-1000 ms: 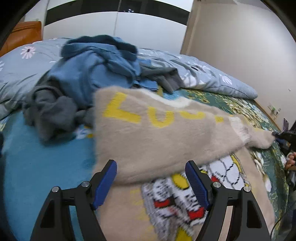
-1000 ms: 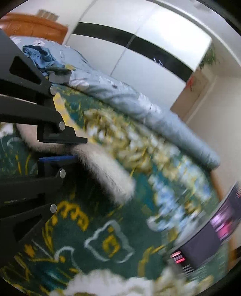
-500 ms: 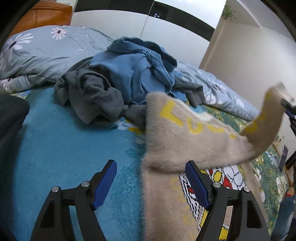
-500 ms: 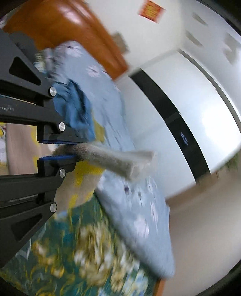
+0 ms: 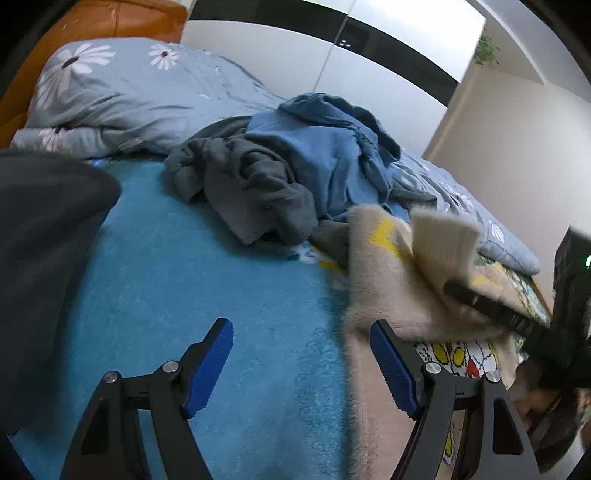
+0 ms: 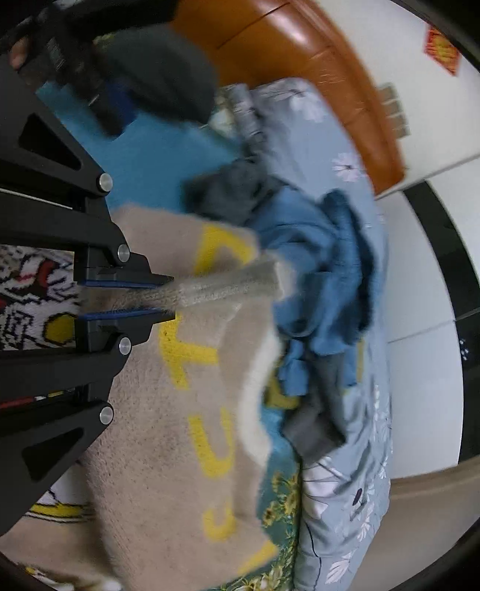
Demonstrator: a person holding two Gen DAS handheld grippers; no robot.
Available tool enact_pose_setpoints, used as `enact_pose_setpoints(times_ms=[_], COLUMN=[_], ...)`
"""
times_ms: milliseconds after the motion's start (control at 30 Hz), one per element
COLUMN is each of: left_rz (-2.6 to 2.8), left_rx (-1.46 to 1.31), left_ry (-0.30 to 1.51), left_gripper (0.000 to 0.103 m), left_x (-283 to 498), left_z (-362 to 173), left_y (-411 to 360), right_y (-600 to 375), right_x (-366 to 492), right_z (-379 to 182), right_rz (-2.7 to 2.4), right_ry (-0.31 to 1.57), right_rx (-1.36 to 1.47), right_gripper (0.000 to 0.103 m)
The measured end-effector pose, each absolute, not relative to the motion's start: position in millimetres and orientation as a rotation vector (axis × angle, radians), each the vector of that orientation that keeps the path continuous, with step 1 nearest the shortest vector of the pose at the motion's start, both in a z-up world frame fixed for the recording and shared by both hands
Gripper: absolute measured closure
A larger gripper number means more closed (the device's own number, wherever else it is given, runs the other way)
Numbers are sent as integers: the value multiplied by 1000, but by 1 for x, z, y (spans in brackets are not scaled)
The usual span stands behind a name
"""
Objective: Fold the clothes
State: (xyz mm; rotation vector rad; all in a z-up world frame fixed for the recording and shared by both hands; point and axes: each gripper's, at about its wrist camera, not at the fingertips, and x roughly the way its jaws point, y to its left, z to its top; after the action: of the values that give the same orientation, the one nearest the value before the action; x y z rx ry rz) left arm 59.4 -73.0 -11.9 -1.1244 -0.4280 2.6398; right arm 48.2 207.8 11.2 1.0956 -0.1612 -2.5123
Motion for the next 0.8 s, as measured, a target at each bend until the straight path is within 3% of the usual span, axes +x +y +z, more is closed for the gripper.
enact_pose_setpoints(times_ms=[100,167,233,367,667,800], left_rz=[2580,2521,2460,2371,2212,2162], left_rx=[-1101,-1071,-1039,-1016,-1087,-1103], left_ry=[-492,-530,-566,-607,-563,-658], left_gripper=[23,23,23,23,23,25], left_x=[57,54,51,41,19,7], left_z=[-12,-9,-6,-4,-18,-29], left_y=[-70,-62,-54,-36,21,26], right_y=[207,209,215,232,327,355], right_x=[52,55,61,76,106,113], right_z=[5,4,5,7,11,2], right_rz=[-2482,-2446,-2422,-2393,-2602,-2637], right_ry=[-131,-133,-144,-177,-440,-539], right_rx=[1128,1134,1128,1110,1068,1095], right_gripper=[84,67,56,56,56,56])
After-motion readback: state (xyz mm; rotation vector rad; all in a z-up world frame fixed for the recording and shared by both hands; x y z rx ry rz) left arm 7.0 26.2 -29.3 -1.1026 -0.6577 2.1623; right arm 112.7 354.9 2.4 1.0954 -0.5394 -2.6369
